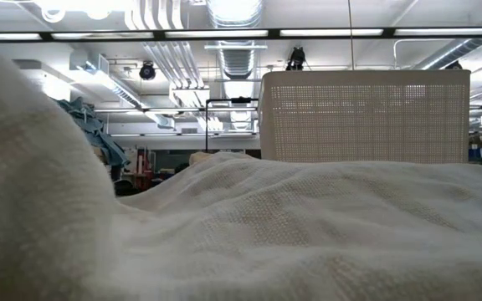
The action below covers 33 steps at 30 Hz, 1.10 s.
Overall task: Fold towel
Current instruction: Fold the white checkered towel
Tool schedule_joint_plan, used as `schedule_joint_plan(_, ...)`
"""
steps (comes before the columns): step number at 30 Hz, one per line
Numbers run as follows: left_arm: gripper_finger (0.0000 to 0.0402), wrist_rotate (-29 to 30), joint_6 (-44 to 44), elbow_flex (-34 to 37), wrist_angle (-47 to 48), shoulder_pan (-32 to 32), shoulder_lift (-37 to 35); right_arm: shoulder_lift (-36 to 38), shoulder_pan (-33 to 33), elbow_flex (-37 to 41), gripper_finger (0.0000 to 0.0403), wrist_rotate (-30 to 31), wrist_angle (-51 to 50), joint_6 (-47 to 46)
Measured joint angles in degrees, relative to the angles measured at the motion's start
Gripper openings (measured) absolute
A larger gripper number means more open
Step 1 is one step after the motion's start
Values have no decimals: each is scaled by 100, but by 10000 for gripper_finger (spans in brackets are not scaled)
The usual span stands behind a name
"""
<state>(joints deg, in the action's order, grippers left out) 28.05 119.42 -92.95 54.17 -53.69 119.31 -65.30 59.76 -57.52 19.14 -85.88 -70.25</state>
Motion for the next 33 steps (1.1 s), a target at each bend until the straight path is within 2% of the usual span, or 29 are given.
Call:
schedule_joint_plan(4,1,34,18,-877,1307,-77,-5,30,119,0,181,43,122,368)
schedule_joint_plan(9,1,702,128,-2076,3047,-192,-11,28,311,0,181,24,824,978)
schedule_joint_plan(11,1,732,189,-2502,3629,-191,-18,2,385,0,181,-80,1187,1181)
schedule_joint_plan(17,0,1339,-555,-2788,3561,-41,-181,-378,481,20,181,-407,1690,1645)
schedule_joint_plan(24,0,3193,-1261,-3545,3528,-196,-186,-1275,671,33,181,-1180,2146,2250)
schedule_joint_plan(28,0,4180,-2242,-4194,3358,-370,-192,-1834,700,33,181,-1265,2112,2294)
schedule_joint_plan(31,0,4953,-3332,-4074,2516,-496,-400,-2196,696,35,181,-1019,2038,2186)
schedule_joint_plan(33,0,5222,-4099,-4065,1931,-559,-494,-2390,696,37,181,-738,2051,2143)
